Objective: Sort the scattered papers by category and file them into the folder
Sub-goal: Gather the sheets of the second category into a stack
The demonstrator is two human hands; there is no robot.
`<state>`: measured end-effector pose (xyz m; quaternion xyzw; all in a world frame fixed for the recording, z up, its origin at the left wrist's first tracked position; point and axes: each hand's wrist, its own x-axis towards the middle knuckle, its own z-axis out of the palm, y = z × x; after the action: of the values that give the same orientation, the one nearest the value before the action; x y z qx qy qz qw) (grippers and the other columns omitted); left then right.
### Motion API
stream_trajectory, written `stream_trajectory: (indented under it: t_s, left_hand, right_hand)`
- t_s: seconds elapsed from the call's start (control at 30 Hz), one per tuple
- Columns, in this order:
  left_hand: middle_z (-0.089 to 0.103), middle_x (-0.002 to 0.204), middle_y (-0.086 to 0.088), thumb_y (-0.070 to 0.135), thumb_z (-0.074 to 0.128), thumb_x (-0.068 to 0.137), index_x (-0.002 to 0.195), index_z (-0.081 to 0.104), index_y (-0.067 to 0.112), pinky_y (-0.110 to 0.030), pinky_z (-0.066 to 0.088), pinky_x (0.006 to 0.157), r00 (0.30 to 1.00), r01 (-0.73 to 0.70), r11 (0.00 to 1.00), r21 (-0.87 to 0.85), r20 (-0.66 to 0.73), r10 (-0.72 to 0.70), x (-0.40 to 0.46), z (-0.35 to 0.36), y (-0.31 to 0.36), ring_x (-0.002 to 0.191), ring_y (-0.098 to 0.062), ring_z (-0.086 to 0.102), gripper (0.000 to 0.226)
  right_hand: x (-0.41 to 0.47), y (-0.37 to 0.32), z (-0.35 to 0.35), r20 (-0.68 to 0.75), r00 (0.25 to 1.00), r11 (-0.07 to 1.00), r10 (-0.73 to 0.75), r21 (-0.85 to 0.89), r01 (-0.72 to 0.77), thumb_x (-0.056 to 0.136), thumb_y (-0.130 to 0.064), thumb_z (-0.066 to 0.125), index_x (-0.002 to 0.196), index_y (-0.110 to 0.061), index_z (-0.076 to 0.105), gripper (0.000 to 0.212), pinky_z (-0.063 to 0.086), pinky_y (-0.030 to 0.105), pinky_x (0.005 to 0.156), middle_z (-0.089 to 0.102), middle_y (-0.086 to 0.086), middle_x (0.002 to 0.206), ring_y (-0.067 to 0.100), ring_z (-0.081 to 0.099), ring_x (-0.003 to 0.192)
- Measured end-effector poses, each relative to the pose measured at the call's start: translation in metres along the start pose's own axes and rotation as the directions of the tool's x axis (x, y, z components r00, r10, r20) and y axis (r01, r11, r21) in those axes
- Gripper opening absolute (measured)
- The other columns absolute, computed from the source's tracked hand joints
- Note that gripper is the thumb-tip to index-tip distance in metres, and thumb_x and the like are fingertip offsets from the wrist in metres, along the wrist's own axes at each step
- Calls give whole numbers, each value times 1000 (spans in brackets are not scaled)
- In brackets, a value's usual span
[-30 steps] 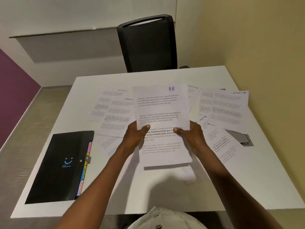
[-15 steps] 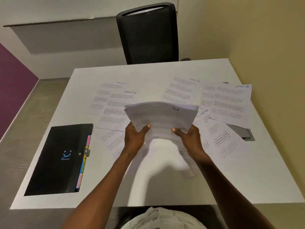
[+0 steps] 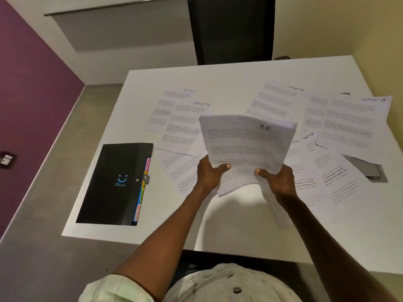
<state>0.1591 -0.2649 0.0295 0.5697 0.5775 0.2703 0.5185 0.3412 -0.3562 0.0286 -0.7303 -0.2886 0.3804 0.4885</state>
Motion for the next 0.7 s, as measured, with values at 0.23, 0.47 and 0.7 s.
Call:
stream_trajectory:
  t_s: [0.23,0.47,0.7]
  left_hand:
    - [71,120,1,19,87,73,127,65,18,-26,54,90,970,71,996,48,231,-81,16,-70,-5,108,-15,67,58]
    - [74,100,2,25,72,90,111,69,7,-16,50,61,975,203,962,-184,123,-183,32,-165,-44,76,-6,69,28]
    - [66,100,-12,11,68,85,107,62,4,-34,54,76,860,218,946,239,-506,-70,83,-264,-126,95,-28,65,23]
  right_hand:
    - [1,-33,29,115,988,921,-100,-365,136,82,-20,76,129,-9,55,53,39,29,81,63,9,124,27,58,110]
    - [-22,-40,113,125,992,944,-7,-326,48,85,-22,71,129,-13,55,47,44,30,82,65,2,118,21,60,102]
    - [-36,-32,160,-98,988,962,123,-231,-143,85,-21,71,129,-14,55,47,48,35,87,65,4,120,26,61,105]
